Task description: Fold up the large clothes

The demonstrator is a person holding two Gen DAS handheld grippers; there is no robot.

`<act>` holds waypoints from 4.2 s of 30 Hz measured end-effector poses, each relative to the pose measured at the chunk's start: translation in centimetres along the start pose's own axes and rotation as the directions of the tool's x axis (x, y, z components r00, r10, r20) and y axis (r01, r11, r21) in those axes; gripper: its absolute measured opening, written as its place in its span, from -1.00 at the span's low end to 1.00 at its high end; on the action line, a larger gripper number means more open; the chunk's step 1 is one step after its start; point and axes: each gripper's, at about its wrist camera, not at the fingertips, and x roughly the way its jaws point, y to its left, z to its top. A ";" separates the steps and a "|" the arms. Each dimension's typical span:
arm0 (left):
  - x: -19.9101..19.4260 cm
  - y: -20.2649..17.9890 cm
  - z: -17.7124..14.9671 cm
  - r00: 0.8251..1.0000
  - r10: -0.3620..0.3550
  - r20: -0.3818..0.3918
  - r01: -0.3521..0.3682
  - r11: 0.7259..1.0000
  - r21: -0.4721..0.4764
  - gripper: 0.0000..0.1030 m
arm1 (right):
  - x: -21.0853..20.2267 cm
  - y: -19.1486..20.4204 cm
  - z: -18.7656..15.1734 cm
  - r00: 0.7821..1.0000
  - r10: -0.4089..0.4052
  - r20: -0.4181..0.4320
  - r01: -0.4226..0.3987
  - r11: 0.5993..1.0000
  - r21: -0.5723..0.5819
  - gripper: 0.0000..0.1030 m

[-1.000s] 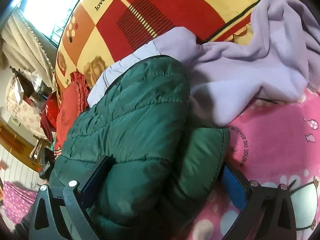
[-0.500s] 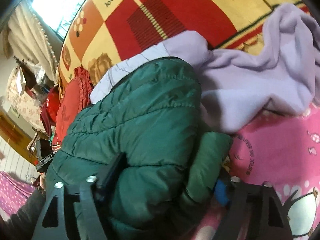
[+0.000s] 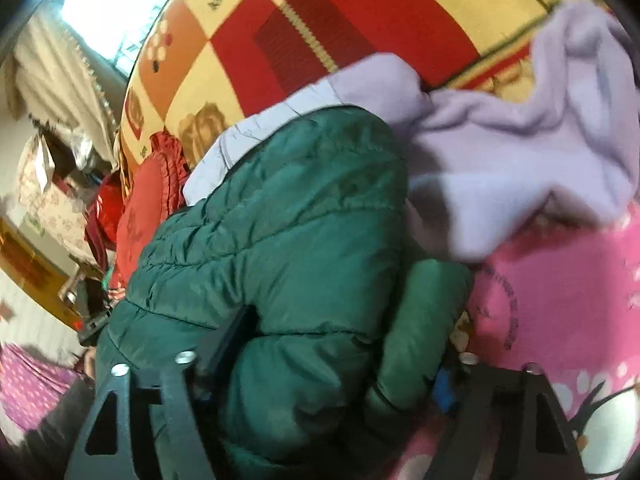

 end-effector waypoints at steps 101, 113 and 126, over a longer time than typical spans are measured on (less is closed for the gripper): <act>-10.1 -11.7 -5.6 0.895 0.341 0.288 -0.380 0.920 0.095 -0.65 | -13.1 8.8 -4.5 0.947 -0.252 0.197 0.278 0.954 -0.114 -0.39; -2.0 -6.4 1.4 0.917 0.371 0.147 -0.387 0.916 0.109 -0.54 | -5.7 1.2 0.4 0.974 -0.216 0.065 0.208 0.971 0.118 0.07; -7.2 -8.0 4.7 0.901 0.349 0.259 -0.354 0.935 -0.030 -0.11 | -8.9 10.4 2.2 0.910 -0.345 0.228 0.367 0.928 -0.059 0.56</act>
